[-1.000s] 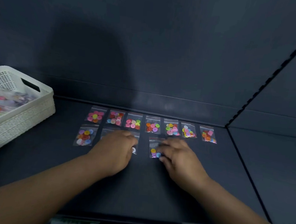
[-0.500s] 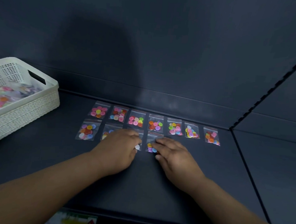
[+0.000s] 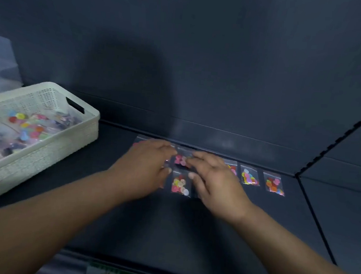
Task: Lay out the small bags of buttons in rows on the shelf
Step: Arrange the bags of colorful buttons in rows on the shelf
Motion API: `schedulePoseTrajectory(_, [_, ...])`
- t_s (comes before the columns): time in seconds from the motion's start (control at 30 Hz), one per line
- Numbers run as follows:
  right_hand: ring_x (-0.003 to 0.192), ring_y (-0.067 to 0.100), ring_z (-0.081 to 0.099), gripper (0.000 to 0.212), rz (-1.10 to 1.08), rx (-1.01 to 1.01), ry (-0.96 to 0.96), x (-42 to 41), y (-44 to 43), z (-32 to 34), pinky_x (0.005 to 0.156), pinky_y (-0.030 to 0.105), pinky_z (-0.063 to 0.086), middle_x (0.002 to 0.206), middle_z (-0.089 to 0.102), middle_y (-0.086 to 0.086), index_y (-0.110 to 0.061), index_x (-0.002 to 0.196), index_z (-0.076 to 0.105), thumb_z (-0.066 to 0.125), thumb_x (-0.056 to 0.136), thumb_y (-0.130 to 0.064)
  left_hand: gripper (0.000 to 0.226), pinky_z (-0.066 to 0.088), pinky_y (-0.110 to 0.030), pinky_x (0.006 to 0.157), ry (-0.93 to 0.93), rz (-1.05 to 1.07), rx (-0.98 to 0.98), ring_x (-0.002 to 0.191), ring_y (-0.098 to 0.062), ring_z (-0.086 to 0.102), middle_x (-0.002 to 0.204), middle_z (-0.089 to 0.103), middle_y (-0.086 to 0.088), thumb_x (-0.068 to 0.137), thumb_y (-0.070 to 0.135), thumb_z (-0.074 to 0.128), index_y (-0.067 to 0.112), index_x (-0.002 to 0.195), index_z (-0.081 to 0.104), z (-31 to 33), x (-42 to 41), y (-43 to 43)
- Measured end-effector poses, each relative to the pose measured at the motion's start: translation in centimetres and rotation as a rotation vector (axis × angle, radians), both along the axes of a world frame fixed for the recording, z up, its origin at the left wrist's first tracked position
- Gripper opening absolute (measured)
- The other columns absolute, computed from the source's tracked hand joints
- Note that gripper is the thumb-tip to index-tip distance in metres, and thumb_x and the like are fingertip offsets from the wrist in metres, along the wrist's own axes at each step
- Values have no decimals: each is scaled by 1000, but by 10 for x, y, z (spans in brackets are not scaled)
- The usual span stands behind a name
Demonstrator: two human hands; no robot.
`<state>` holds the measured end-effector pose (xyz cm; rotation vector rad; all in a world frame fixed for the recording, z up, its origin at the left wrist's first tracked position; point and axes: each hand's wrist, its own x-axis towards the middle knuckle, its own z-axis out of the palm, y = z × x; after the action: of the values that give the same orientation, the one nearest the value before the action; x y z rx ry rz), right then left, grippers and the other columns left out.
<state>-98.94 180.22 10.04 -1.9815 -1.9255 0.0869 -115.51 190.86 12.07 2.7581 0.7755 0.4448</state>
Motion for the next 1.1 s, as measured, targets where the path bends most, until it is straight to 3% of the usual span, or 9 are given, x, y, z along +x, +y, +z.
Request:
schedulePoseTrajectory(0.27, [124,28,48,44,153,99,-4,-85,88,41,105,40,39,136,52,9,-14,128,58,51,89,-34,48,29,-32,109,82,259,219,131,-24,43,140,49,-9,89,33,60,14,133,53,54,-111,71])
schedulePoseTrajectory(0.4, [131,25,39,46,230,80,-50,-136,129,54,110,39,33,143,44,6,-17,134,52,52,92,-35,47,49,-41,88,149,377,255,101,-33,63,109,67,-14,81,38,48,8,111,67,67,-182,95])
schedulePoseTrajectory(0.53, [127,29,43,46,340,72,-69,-186,165,58,107,39,34,141,46,8,-15,132,53,51,91,-35,48,34,-35,103,174,511,209,123,-27,48,134,53,-7,91,37,54,15,133,53,65,-247,113])
schedulePoseTrajectory(0.67, [129,20,38,45,419,-31,-66,-227,197,55,106,26,27,141,43,0,-23,137,46,52,94,-32,55,36,-34,101,167,565,120,120,-27,50,130,55,-8,85,43,45,14,132,53,51,-295,126])
schedulePoseTrajectory(0.87, [127,17,41,50,410,-202,-50,-264,237,43,104,25,31,138,46,-1,-22,136,48,61,88,-29,50,29,-27,106,191,550,-21,129,-19,39,144,40,0,94,34,49,21,142,39,26,-318,144])
schedulePoseTrajectory(1.1, [116,15,53,66,300,-442,-36,-268,283,27,99,29,44,132,53,-5,-31,137,45,66,77,-14,45,32,-28,102,79,432,41,123,-19,45,136,49,0,93,35,50,20,135,48,19,-311,162])
